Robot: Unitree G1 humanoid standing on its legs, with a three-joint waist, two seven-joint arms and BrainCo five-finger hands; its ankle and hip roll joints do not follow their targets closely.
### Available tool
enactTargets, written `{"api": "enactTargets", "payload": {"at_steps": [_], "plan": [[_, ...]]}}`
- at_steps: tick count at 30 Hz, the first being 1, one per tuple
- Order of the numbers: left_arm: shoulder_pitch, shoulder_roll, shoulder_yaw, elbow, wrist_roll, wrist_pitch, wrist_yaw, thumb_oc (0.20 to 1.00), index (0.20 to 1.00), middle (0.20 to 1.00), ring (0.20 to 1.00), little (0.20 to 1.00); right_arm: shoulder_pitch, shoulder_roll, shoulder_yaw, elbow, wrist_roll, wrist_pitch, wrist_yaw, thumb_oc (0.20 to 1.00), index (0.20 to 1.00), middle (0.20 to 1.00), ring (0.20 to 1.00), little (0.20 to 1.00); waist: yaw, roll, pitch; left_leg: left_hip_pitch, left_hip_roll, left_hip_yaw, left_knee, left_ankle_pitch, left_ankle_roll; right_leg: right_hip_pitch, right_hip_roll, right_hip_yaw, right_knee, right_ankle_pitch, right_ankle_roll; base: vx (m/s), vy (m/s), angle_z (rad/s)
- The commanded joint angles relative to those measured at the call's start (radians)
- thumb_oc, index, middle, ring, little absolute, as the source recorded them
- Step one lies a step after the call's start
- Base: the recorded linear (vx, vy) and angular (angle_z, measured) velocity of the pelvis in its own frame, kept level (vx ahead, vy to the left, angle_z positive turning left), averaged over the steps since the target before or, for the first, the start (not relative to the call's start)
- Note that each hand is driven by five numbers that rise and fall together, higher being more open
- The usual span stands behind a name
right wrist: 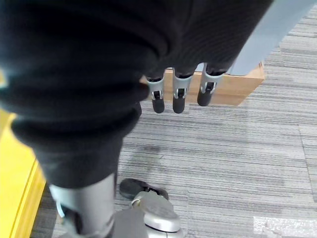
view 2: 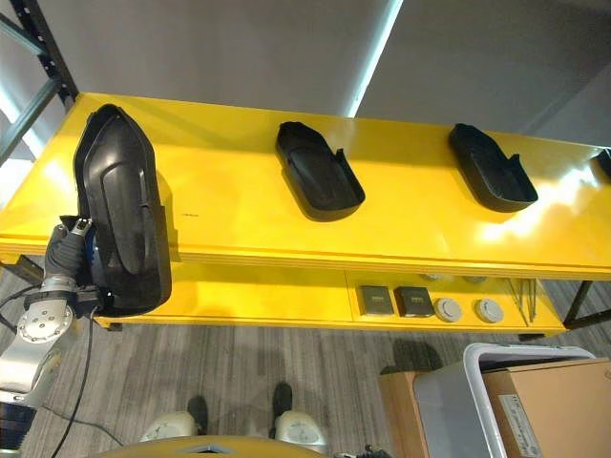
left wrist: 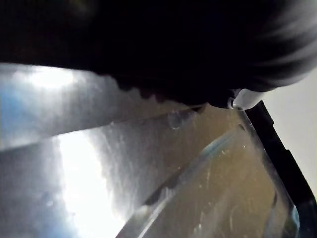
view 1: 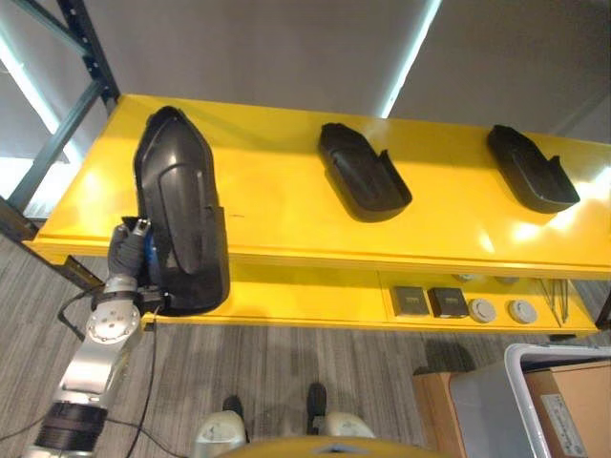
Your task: Move parts from the plastic box to the shelf.
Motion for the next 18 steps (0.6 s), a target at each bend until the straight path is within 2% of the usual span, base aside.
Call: {"api": "enactTargets", "payload": {"at_steps": [1,5,7,13,16,18], "plan": [[-0.165,0.076,0.037,0.028,0.136,0.017,0.016,0.2,0.2,0.2,0.2,0.2,0.018,-0.048,0.026,-0.005,-0.019,0.022,-0.006,1.0,1.0,1.0,1.0,1.0,-0.021,0.045,-0.037,-0.039,0.022,-0.06,0.008,-0.031,0.008,-0.01,0.015,0.053,0.049,-0.074,0.074,0.08,-0.025,-0.02],[-0.252,0.209,0.046,0.146,0.186,0.097,0.015,0.2,0.2,0.2,0.2,0.2,0.042,-0.078,0.027,-0.047,-0.043,0.061,0.016,1.0,1.0,1.0,1.0,1.0,-0.055,0.06,-0.051,-0.039,0.033,-0.038,-0.004,-0.016,-0.002,-0.014,0.022,0.066,0.046,-0.083,0.072,0.08,0.004,-0.03],[-0.35,0.333,0.039,0.322,0.134,0.129,-0.007,0.2,0.2,0.2,0.2,0.2,0.054,-0.119,0.028,-0.079,-0.071,0.083,0.051,1.0,1.0,1.0,1.0,1.0,-0.088,0.079,-0.051,-0.044,0.04,-0.021,-0.003,-0.009,-0.006,-0.028,0.028,0.08,0.059,-0.091,0.068,0.06,0.051,-0.04],[-0.482,0.44,-0.024,0.591,0.112,0.206,-0.101,0.2,0.2,0.2,0.2,0.2,0.059,-0.168,0.04,-0.104,-0.108,0.098,0.095,1.0,1.0,1.0,1.0,1.0,-0.129,0.104,-0.04,-0.057,0.04,-0.007,0.019,-0.013,-0.003,-0.049,0.033,0.109,0.088,-0.103,0.064,0.04,0.059,-0.11],[-0.523,0.472,-0.056,0.664,0.157,0.219,-0.16,0.2,0.2,0.2,0.2,0.2,0.06,-0.181,0.04,-0.103,-0.12,0.096,0.105,1.0,1.0,1.0,1.0,1.0,-0.14,0.109,-0.036,-0.057,0.039,-0.003,0.027,-0.017,0.001,-0.052,0.036,0.118,0.096,-0.107,0.062,0.06,0.043,-0.06],[-0.547,0.489,-0.076,0.706,0.128,0.229,-0.179,0.2,0.2,0.2,0.2,0.2,0.061,-0.188,0.042,-0.093,-0.119,0.088,0.108,1.0,1.0,1.0,1.0,1.0,-0.146,0.112,-0.035,-0.054,0.038,0.0,0.032,-0.021,0.003,-0.052,0.037,0.125,0.102,-0.109,0.062,0.08,0.047,-0.1]]}}
